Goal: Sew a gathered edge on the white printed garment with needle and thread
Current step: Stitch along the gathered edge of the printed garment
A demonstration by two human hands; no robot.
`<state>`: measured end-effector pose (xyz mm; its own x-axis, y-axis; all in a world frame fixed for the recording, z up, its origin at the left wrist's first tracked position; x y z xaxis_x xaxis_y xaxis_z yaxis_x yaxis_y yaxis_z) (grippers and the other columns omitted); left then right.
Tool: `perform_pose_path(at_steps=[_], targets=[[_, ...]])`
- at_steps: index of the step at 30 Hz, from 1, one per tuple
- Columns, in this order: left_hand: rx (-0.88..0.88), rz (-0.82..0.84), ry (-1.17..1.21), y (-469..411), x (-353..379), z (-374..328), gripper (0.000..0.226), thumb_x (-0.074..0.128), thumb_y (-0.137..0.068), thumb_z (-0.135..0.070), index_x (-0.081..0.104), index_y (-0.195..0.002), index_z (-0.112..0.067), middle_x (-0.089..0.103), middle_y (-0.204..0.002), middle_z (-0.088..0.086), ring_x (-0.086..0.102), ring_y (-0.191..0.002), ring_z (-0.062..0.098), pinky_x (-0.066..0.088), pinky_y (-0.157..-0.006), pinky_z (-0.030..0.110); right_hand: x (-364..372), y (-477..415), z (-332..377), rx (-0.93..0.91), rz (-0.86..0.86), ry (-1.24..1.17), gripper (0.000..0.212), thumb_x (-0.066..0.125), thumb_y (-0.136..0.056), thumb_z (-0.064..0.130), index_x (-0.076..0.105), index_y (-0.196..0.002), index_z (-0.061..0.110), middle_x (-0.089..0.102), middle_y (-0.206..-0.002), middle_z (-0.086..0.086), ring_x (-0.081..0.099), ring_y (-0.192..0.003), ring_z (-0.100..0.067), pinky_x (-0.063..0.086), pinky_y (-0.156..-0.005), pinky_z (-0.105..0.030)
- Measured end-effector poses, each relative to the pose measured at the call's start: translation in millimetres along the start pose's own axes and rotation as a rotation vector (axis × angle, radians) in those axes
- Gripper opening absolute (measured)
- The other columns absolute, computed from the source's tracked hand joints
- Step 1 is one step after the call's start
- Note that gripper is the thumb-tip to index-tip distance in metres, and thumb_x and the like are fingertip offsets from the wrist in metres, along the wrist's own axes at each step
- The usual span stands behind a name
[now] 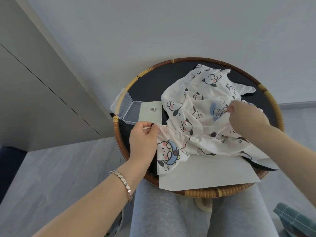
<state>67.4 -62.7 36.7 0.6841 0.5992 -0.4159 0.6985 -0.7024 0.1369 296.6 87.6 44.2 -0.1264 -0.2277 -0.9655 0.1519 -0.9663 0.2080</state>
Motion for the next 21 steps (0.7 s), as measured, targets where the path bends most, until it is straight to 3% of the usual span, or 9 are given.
perform_pose_path(at_steps=[1, 4, 6, 9, 13, 16, 18, 21], targets=[[0.009, 0.006, -0.005, 0, 1, -1, 0.005, 0.056, -0.09, -0.019, 0.055, -0.094, -0.017, 0.053, -0.077, -0.016, 0.05, -0.07, -0.003, 0.036, -0.055, -0.006, -3, -1, 6, -0.023, -0.018, -0.118, 0.027, 0.038, -0.093, 0.007, 0.052, -0.115, 0.012, 0.055, -0.098, -0.01, 0.044, -0.079, -0.025, 0.042, -0.071, -0.033], [0.041, 0.043, -0.021, 2, 4, -5, 0.006, 0.056, -0.091, -0.022, 0.055, -0.095, -0.018, 0.055, -0.079, -0.016, 0.052, -0.072, -0.003, 0.039, -0.057, -0.003, -8, 17, 48, -0.204, 0.084, -0.538, 0.01, 0.055, -0.09, 0.026, 0.059, -0.096, 0.021, 0.047, -0.066, 0.005, 0.044, -0.049, -0.009, 0.036, -0.047, -0.021], [0.052, 0.073, -0.003, 4, 5, -7, 0.007, 0.056, -0.091, -0.022, 0.056, -0.096, -0.018, 0.057, -0.08, -0.015, 0.054, -0.073, -0.002, 0.04, -0.057, -0.001, -7, 38, 80, -0.367, 0.169, -0.641, 0.006, 0.062, -0.086, 0.029, 0.064, -0.088, 0.025, 0.037, -0.053, 0.009, 0.036, -0.038, -0.003, 0.03, -0.041, -0.013], [0.074, 0.109, 0.024, 8, 7, -11, 0.007, 0.058, -0.09, -0.022, 0.056, -0.095, -0.017, 0.062, -0.079, -0.01, 0.058, -0.073, 0.002, 0.041, -0.056, 0.001, 1, 54, 106, -0.474, 0.187, -0.621, 0.007, 0.065, -0.084, 0.032, 0.066, -0.08, 0.025, 0.034, -0.049, 0.009, 0.035, -0.046, -0.005, 0.029, -0.049, -0.018], [0.103, 0.143, 0.018, 12, 8, -14, 0.005, 0.058, -0.089, -0.021, 0.057, -0.093, -0.018, 0.065, -0.082, -0.005, 0.059, -0.074, 0.003, 0.042, -0.058, 0.002, 13, 57, 111, -0.485, 0.178, -0.545, 0.011, 0.063, -0.085, 0.032, 0.061, -0.077, 0.025, 0.042, -0.057, 0.007, 0.038, -0.054, -0.007, 0.033, -0.055, -0.026], [0.116, 0.159, 0.008, 12, 9, -14, 0.005, 0.058, -0.089, -0.02, 0.057, -0.094, -0.018, 0.065, -0.084, -0.006, 0.059, -0.078, 0.003, 0.043, -0.06, 0.002, 15, 56, 103, -0.484, 0.184, -0.498, 0.011, 0.057, -0.089, 0.029, 0.058, -0.079, 0.023, 0.046, -0.061, 0.007, 0.04, -0.056, -0.006, 0.035, -0.055, -0.021], [0.114, 0.146, 0.004, 11, 10, -13, 0.007, 0.058, -0.089, -0.021, 0.058, -0.095, -0.018, 0.066, -0.089, -0.004, 0.061, -0.083, 0.006, 0.046, -0.063, 0.006, 16, 52, 92, -0.438, 0.182, -0.445, 0.012, 0.052, -0.091, 0.027, 0.059, -0.084, 0.019, 0.043, -0.059, 0.011, 0.039, -0.055, -0.003, 0.031, -0.051, -0.016], [0.109, 0.106, 0.0, 8, 7, -11, 0.007, 0.058, -0.089, -0.022, 0.058, -0.095, -0.019, 0.067, -0.093, -0.001, 0.062, -0.087, 0.007, 0.048, -0.07, 0.014, 20, 38, 64, -0.249, 0.179, -0.372, 0.02, 0.049, -0.092, 0.026, 0.063, -0.09, 0.011, 0.056, -0.068, 0.003, 0.051, -0.061, -0.012, 0.036, -0.053, -0.024]])
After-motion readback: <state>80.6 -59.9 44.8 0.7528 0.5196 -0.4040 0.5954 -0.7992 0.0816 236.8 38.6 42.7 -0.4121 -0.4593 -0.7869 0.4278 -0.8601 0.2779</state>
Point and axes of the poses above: each hand's wrist, its own y-axis away from the middle knuckle, its own x-axis out of the palm, z = x × y, the point moved 6 cm from there along -y, towards the middle knuckle
